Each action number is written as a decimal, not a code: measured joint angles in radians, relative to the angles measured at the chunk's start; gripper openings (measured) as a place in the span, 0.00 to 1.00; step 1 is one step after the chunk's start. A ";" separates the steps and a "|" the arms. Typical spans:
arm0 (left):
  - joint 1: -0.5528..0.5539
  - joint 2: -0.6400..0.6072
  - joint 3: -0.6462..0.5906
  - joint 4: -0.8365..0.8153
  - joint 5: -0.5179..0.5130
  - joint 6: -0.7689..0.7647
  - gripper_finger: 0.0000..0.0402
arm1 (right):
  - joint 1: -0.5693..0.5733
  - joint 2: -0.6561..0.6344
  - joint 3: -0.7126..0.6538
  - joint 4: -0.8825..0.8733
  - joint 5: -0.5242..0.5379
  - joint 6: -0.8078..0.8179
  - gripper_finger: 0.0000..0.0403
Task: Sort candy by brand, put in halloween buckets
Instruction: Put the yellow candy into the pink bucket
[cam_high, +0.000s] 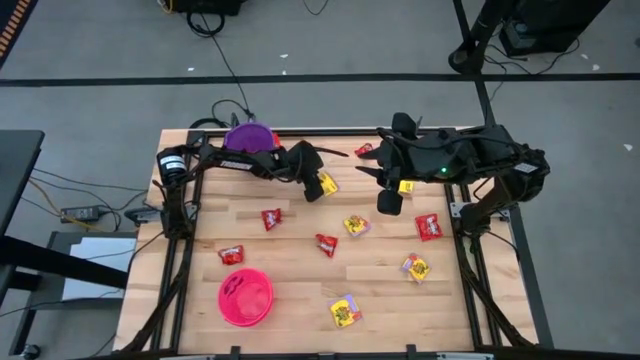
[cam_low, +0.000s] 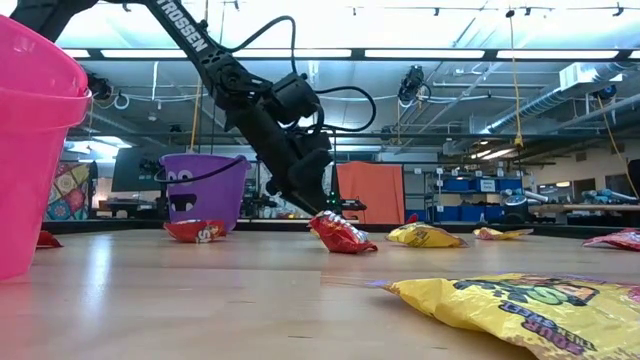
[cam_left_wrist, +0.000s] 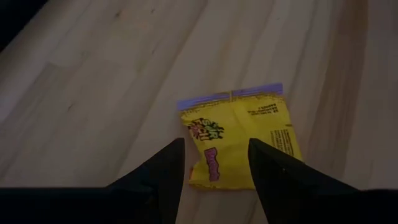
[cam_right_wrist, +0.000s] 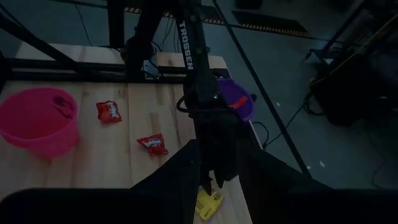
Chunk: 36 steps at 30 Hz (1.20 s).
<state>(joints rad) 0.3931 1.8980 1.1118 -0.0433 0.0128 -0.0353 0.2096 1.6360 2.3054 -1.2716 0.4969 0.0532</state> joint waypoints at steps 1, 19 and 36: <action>0.002 0.000 0.000 0.000 0.000 -0.002 0.46 | 0.000 0.000 0.000 0.000 0.000 0.000 0.29; 0.012 0.075 -0.001 0.040 0.093 -0.049 0.45 | 0.052 0.000 0.000 0.029 0.018 -0.002 0.29; 0.003 0.040 0.021 -0.020 0.119 -0.042 0.05 | 0.066 0.000 0.000 0.034 0.035 -0.001 0.29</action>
<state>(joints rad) 0.3962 1.9384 1.1327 -0.0635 0.1313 -0.0777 0.2757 1.6363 2.3054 -1.2377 0.5320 0.0520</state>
